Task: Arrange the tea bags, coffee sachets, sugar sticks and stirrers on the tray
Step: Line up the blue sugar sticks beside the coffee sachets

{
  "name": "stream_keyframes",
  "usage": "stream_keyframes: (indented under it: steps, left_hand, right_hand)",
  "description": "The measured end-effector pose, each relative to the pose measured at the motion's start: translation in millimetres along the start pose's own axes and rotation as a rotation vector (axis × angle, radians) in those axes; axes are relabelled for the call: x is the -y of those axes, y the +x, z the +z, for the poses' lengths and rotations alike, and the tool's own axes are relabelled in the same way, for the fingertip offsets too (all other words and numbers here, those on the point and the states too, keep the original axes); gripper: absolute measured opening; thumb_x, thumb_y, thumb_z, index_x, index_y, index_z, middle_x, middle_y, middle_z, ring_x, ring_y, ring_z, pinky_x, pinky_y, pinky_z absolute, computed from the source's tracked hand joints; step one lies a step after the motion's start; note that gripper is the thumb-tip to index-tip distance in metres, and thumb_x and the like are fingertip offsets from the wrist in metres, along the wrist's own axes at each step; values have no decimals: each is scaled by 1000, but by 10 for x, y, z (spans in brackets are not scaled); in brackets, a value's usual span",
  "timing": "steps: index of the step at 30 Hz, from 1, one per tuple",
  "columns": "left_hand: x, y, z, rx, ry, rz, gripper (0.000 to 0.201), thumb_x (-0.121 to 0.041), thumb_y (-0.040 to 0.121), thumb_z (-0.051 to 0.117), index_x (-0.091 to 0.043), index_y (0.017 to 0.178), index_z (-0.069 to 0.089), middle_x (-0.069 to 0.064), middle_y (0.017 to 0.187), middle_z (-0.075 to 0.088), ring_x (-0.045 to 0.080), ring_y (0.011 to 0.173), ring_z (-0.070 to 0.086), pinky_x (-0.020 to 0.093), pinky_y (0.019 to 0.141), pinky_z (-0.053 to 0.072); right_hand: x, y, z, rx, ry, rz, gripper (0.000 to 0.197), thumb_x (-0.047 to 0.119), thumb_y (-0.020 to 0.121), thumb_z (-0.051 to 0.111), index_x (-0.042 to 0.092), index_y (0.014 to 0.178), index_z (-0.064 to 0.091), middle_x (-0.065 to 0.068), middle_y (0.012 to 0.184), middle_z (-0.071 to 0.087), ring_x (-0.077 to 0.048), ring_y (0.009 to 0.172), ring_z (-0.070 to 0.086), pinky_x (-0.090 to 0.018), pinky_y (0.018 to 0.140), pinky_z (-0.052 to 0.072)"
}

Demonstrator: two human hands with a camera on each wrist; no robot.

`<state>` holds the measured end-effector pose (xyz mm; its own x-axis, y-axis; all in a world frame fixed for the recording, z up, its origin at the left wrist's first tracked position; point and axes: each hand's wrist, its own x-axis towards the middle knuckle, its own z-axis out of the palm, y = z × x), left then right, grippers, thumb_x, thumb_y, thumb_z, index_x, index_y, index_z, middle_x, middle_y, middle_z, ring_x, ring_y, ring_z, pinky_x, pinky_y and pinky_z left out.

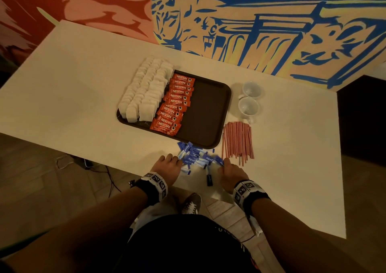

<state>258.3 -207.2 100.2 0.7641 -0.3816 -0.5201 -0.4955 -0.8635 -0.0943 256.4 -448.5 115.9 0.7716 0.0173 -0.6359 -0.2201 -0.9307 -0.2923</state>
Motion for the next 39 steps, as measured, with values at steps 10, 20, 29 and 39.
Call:
stream_keyframes:
  steps: [10,20,29,39]
  left_hand:
    - [72,-45,-89,-38,-718,-420,39,-25,102,40,-15,139,31,8,115,64,23,94,62,36,80,50]
    - [-37,204,-100,-24,-880,-532,49,-50,101,43,-17,136,34,13,120,64,34,105,64,42,84,49]
    - [47,298,-66,62,-799,-507,35,-32,99,52,-16,128,42,10,117,63,29,104,63,37,83,49]
    - [219,187,-190,-30,-961,-541,28,-33,103,40,-9,119,42,16,107,64,36,97,64,41,80,49]
  right_hand:
    - [47,21,54,144,71,111,84,74,83,60,15,141,48,-12,136,57,-32,118,57,-40,95,49]
    - [252,113,291,116,-217,18,50,50,105,39,14,138,46,-12,133,61,-33,117,60,-39,95,47]
    - [292,95,243,93,-252,-5,42,33,110,29,13,143,45,-14,138,58,-31,122,59,-39,102,44]
    - [61,-38,-104,71,-163,38,41,44,105,36,16,130,51,-9,122,63,-28,104,62,-37,88,49]
